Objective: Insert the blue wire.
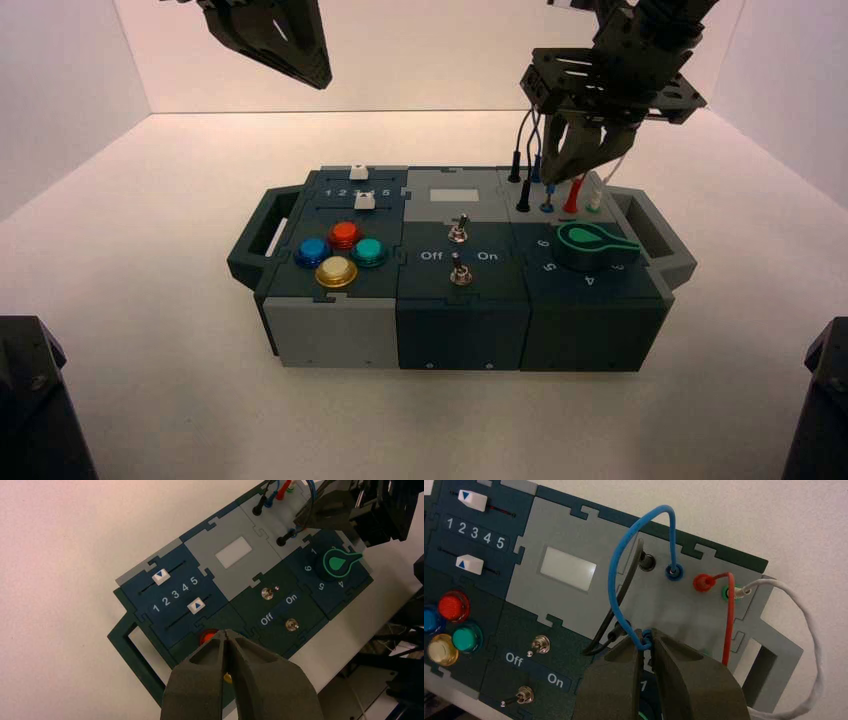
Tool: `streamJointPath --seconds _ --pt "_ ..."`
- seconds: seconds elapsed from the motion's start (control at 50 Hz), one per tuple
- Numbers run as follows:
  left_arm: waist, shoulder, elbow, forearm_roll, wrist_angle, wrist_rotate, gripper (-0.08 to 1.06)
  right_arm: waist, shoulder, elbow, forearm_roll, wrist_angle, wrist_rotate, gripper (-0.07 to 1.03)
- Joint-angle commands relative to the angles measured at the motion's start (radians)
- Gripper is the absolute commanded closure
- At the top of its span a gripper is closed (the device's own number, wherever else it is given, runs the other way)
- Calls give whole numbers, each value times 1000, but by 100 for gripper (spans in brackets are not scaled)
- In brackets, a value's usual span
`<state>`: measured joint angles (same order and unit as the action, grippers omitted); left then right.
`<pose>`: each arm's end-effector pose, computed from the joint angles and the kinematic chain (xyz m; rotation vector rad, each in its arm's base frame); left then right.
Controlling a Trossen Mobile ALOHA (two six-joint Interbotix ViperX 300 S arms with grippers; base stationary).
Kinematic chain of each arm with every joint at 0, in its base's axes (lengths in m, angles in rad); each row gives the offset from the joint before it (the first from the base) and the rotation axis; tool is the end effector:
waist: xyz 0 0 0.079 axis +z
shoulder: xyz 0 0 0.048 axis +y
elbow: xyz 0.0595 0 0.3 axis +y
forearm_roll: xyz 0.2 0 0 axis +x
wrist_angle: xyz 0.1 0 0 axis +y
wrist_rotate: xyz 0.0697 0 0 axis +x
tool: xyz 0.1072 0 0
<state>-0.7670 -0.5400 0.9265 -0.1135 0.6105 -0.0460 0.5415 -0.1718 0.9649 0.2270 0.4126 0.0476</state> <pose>0.1871 -0.1963 0.1539 0.2298 1.0060 -0.6899 0.2337 0.1592 0.0550 -0.0528 1.2401 0.3966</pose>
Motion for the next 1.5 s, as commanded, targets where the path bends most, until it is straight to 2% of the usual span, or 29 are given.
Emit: streamJointPath --seconds 0.02,0.38,1.04,1.34,1.5 --pt "3 -5 -32 5 -9 2 101 23 14 5 5 14 6 99" --pt "5 -5 -34 11 -9 3 101 23 18 6 -8 31 6 99" --pt "11 3 -32 11 -9 11 101 40 2 12 8 38 6 99" --pt "14 3 -32 11 -9 17 101 35 -8 -14 -11 60 8 99" --pt "14 3 -29 11 -9 18 101 26 -23 -18 -28 63 21 99"
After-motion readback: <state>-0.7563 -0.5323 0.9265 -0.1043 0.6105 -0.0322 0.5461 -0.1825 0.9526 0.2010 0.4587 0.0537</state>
